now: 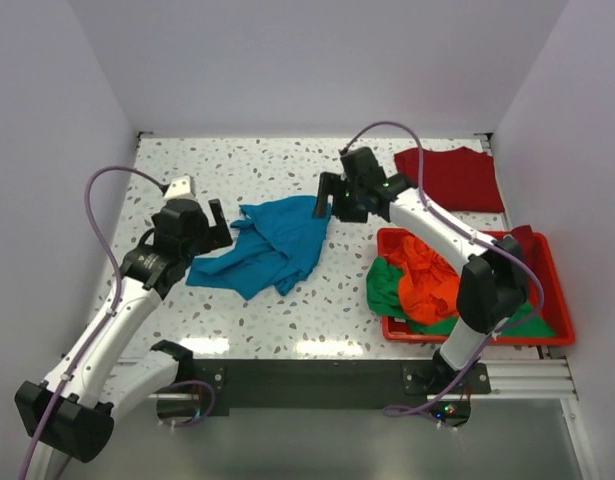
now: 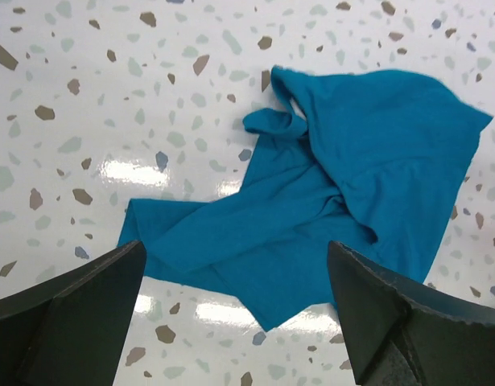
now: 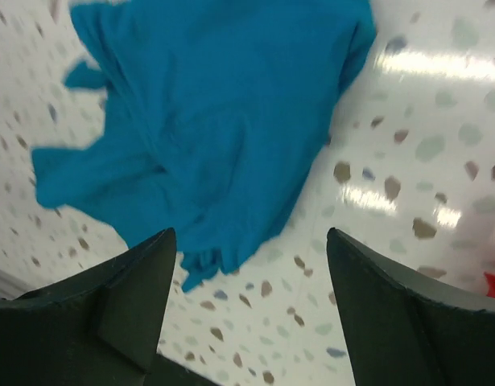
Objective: Fold and stack the t-shirts
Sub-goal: Move the tshirt to the center of the board, then flatten the tshirt out
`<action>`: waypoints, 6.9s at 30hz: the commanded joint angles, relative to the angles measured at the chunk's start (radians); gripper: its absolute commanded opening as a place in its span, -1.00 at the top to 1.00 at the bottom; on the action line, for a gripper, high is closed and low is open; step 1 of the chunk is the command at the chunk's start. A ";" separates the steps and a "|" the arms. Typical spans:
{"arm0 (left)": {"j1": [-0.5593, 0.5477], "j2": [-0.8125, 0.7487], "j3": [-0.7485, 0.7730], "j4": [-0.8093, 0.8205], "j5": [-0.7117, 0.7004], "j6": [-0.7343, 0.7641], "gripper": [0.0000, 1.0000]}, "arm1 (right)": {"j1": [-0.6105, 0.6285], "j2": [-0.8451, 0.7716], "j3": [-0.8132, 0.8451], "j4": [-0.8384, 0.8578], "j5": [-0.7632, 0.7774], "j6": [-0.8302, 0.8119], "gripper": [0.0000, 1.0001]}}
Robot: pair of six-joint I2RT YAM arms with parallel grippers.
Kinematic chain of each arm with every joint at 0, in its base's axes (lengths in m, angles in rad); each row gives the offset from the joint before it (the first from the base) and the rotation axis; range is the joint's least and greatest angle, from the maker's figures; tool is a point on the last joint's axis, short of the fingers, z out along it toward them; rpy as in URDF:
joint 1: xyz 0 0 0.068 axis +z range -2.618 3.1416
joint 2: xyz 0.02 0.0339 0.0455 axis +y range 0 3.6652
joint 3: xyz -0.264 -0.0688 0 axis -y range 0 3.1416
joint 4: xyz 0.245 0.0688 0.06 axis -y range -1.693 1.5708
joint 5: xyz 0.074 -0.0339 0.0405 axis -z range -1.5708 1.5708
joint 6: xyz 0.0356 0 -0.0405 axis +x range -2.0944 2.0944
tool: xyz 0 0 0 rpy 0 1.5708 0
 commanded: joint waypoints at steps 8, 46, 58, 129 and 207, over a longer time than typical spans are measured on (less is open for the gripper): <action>0.027 0.144 -0.209 0.115 0.110 -0.017 -1.00 | 0.195 -0.020 -0.145 0.059 -0.143 -0.060 -0.44; 0.050 0.261 -0.308 0.281 0.149 -0.003 -0.35 | 0.302 0.203 -0.076 -0.025 0.083 -0.094 0.07; 0.168 0.397 -0.078 0.331 0.141 0.066 -0.35 | 0.298 0.032 -0.102 -0.108 0.188 -0.055 0.88; 0.021 0.417 -0.277 0.354 0.145 0.061 0.37 | 0.203 -0.051 -0.245 -0.105 0.119 0.011 0.95; 0.550 0.045 -0.096 0.209 0.074 0.297 1.00 | 0.203 -0.115 -0.530 -0.067 0.090 0.055 0.24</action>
